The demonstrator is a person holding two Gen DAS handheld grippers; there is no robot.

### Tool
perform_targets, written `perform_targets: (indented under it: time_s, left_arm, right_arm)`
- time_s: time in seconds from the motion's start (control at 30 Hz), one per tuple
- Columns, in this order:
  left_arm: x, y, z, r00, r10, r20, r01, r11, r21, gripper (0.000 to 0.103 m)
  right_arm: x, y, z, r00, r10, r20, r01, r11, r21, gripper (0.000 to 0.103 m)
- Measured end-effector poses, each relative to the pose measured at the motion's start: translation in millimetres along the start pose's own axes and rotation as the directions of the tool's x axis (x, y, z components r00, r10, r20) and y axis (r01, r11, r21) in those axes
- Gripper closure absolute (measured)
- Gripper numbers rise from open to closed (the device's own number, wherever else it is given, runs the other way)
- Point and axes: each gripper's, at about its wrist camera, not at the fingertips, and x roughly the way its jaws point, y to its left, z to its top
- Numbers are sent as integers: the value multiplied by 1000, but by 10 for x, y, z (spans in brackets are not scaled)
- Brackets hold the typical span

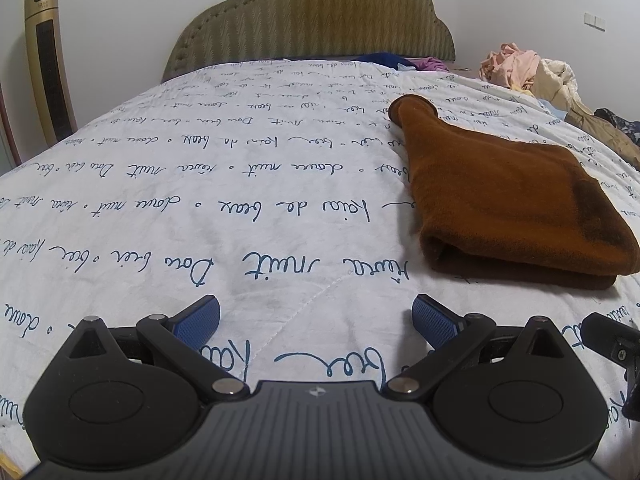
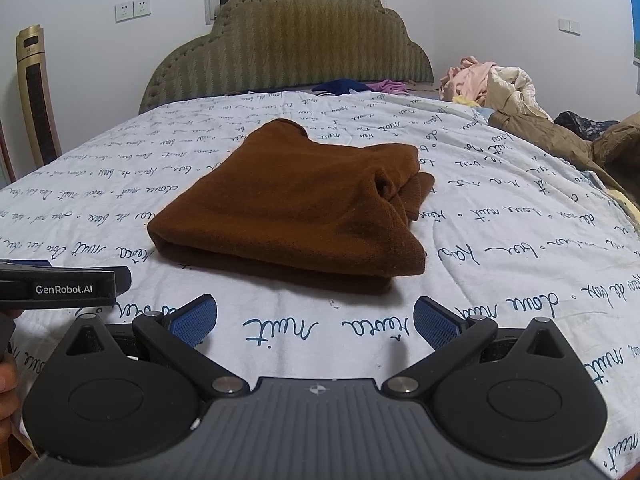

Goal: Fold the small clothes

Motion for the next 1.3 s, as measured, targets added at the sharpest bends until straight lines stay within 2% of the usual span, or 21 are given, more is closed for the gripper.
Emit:
perform_targets:
  time_s: [1.3]
  left_arm:
    - [-37,47,-3,1000,11,-1,-11,1000,1,0]
  right_arm:
    - [-51,34,20,1000,15,3,-15,1000,-7,0]
